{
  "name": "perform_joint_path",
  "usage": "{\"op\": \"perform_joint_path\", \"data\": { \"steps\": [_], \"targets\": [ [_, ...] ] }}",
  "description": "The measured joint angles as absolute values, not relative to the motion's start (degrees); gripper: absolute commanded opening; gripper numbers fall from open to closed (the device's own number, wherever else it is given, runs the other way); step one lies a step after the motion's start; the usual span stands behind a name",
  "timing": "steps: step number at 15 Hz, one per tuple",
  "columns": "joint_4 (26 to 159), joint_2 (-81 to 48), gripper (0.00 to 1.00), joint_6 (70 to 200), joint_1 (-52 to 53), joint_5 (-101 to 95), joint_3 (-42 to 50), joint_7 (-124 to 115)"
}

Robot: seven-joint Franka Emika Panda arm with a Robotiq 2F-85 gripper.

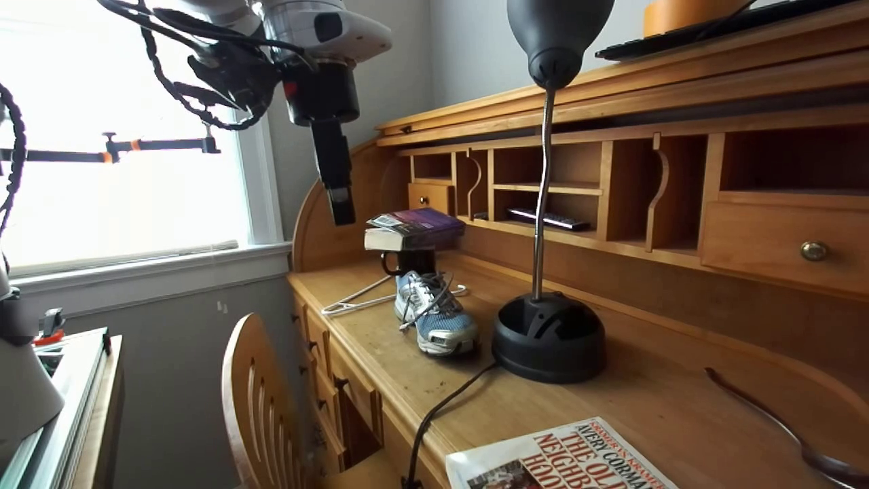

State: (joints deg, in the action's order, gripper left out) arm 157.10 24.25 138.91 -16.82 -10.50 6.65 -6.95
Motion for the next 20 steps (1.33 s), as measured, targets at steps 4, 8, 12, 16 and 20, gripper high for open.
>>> {"op": "perform_joint_path", "data": {
  "steps": [4, 8, 12, 16, 20],
  "targets": [
    [156.41, 15.01, 1.0, 146.07, -19.66, -16.33, 6.95, -7.09],
    [153.97, 6.54, 1.0, 150.3, -21.41, -23.25, 8.5, -8.45],
    [149.99, 0.33, 1.0, 151.34, -21.46, -26.81, 11.92, -8.82],
    [146.77, -5.13, 1.0, 152.84, -21.07, -28.98, 15.26, -8.99],
    [144.31, -10.22, 1.0, 156.51, -19.15, -32.96, 18.94, -12.36]
  ]
}}
